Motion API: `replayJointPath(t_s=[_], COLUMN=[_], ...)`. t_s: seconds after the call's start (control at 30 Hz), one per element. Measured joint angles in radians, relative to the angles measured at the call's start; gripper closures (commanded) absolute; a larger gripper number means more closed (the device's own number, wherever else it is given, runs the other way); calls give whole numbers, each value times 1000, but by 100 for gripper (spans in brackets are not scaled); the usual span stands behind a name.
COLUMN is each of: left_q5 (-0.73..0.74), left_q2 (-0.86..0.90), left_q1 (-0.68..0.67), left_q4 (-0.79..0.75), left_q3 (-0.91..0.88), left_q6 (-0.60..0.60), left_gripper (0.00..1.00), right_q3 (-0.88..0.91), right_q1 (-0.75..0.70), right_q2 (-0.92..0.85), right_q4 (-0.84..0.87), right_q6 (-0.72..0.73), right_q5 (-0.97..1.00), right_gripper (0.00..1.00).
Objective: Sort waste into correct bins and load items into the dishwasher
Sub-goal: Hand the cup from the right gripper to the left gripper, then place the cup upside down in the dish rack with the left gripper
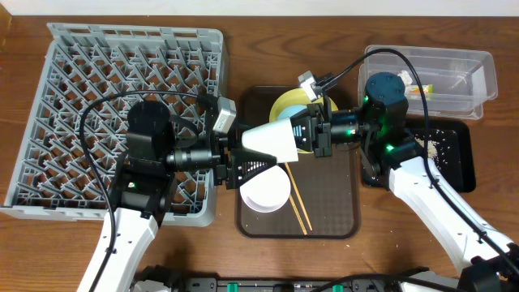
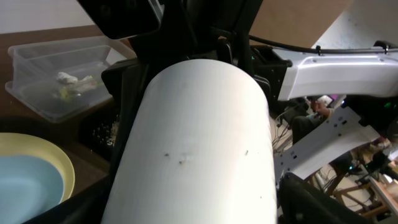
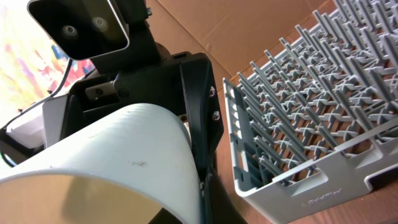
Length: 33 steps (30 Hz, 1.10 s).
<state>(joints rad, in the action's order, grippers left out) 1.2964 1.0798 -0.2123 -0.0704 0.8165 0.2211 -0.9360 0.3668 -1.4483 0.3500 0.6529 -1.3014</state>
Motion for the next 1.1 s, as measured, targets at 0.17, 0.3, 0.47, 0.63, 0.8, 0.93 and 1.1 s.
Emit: replayJointPath(t_s=[0.17,0.3,0.47,0.63,0.8,0.93,1.1], left_q5=[-3,-10,-14,-13,-17,-24,-16], left_q2=[0,-1,-1,-3,-3,-3,-2], left_q1=[0,0,0,0,0,0,-21], left_q4=[0,0,0,-2,-7,-10,-15], left_q3=[0,0,0,0,0,0,0], left_q6=[0,0,-1,4,8,10,11], left_gripper=[22,21,15,13,25,38,40], right_q3=[0,0,0,0,0,0,0], right_q1=[1,5,6,7,8,10,41], right_q2=[0,0,0,0,0,0,0], right_q4=[4,5,5,5,7,11,11], right_q6=[15,17,21,29,30,37,41], right_q5=[-1,7,14,26,26,14,14], right_gripper=[99,99,99,99,99,90,80])
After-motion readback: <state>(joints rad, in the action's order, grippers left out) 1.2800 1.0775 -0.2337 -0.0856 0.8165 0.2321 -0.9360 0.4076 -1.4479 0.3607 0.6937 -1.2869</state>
